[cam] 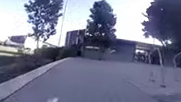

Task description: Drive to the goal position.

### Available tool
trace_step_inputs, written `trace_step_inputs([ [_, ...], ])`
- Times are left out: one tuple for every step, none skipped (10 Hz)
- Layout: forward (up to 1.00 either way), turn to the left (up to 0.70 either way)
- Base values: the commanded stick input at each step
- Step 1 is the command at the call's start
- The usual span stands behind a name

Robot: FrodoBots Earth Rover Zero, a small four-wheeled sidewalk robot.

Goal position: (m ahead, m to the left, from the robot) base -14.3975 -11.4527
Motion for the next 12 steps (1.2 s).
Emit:
trace_step_inputs([
  [1.0, 0.0],
  [1.0, 0.0],
  [1.0, 0.0],
  [1.0, 0.0],
  [1.0, -0.07],
  [1.0, -0.18],
  [1.0, -0.27],
  [1.0, -0.27],
  [1.0, -0.27],
  [1.0, -0.27],
  [1.0, -0.27],
  [1.0, -0.27],
])
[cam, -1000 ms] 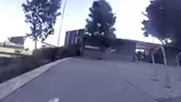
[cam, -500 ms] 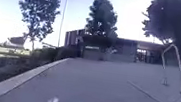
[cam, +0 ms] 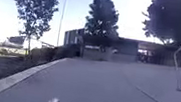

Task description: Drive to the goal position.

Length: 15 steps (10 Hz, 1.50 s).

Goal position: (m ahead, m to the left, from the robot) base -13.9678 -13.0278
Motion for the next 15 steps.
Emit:
trace_step_inputs([
  [1.0, -0.27],
  [1.0, -0.27],
  [1.0, -0.27],
  [1.0, -0.27],
  [1.0, -0.27],
  [1.0, -0.27],
  [1.0, -0.27],
  [1.0, -0.27],
  [1.0, -0.27],
  [1.0, -0.27],
  [1.0, -0.27],
  [1.0, -0.22],
  [1.0, -0.11],
  [1.0, 0.0],
  [1.0, -0.11],
])
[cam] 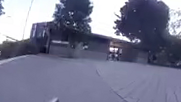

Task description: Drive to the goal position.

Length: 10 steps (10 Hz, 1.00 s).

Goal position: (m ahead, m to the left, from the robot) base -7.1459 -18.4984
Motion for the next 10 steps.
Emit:
trace_step_inputs([
  [1.0, -0.23],
  [1.0, -0.27],
  [1.0, -0.27],
  [1.0, -0.27],
  [1.0, -0.27],
  [1.0, -0.27],
  [1.0, -0.27],
  [1.0, -0.27],
  [1.0, -0.27],
  [1.0, -0.27],
])
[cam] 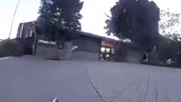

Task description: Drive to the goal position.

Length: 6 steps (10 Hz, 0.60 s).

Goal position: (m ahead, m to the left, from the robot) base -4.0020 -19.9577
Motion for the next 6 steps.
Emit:
trace_step_inputs([
  [1.0, -0.27],
  [1.0, -0.27],
  [1.0, -0.27],
  [1.0, -0.27],
  [1.0, -0.27],
  [1.0, -0.27],
])
